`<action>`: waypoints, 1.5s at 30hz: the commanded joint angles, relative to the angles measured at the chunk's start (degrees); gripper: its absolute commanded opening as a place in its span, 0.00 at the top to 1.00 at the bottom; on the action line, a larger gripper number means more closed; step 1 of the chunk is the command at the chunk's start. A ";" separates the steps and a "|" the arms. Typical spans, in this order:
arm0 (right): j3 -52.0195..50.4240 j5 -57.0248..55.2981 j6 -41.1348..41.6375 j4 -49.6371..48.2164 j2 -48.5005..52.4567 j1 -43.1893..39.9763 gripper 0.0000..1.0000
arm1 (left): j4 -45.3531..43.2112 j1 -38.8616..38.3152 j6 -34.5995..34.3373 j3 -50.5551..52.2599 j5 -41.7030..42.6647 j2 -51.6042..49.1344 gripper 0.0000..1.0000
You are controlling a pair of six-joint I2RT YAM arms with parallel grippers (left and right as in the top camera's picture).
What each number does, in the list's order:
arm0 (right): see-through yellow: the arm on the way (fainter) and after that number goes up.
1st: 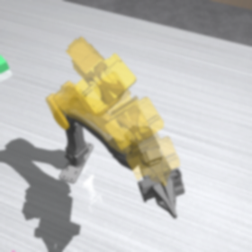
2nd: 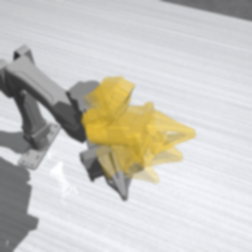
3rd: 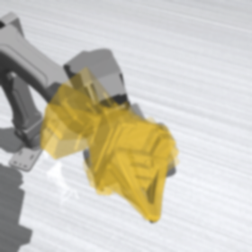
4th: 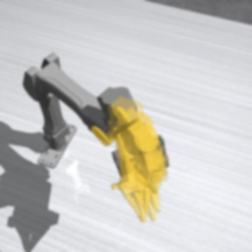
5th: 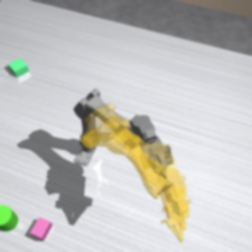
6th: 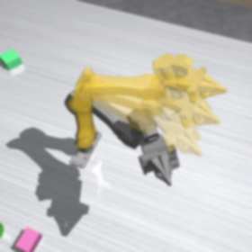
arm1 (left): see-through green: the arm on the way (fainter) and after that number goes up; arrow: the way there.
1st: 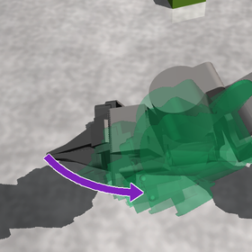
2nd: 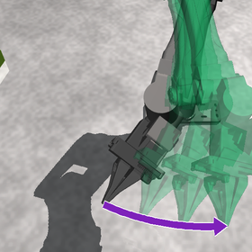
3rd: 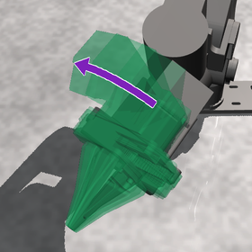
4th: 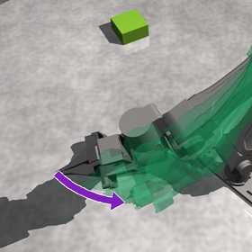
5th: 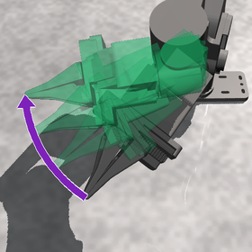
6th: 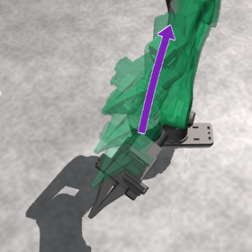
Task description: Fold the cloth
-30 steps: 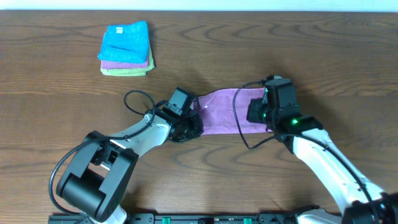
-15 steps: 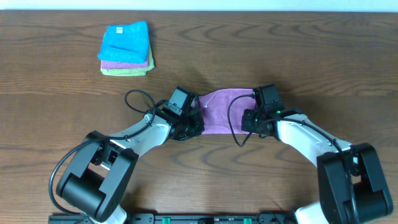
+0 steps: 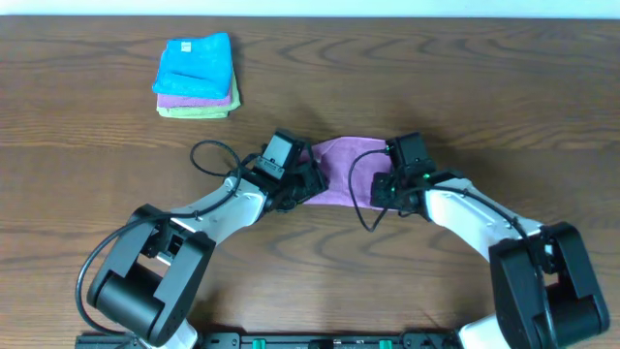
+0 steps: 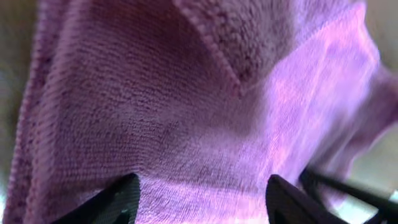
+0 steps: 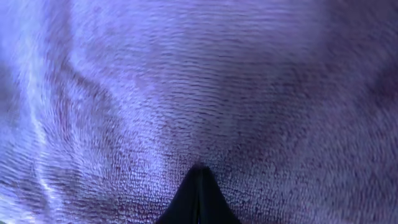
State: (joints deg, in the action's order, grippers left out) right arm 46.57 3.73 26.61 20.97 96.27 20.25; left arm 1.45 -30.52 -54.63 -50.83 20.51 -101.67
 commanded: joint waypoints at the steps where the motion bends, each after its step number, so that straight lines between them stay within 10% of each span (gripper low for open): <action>1: -0.98 0.79 0.98 0.87 2.32 2.62 0.98 | -0.96 0.24 -4.22 -1.14 -0.39 0.22 0.41; 45: -2.73 -4.81 1.18 5.25 2.32 6.21 0.98 | -16.94 3.65 -16.04 -4.37 -11.67 -8.20 0.20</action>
State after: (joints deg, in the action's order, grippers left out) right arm 46.92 -2.02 26.81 23.62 96.16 25.80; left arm -15.07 -27.09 -68.79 -54.37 12.29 -108.79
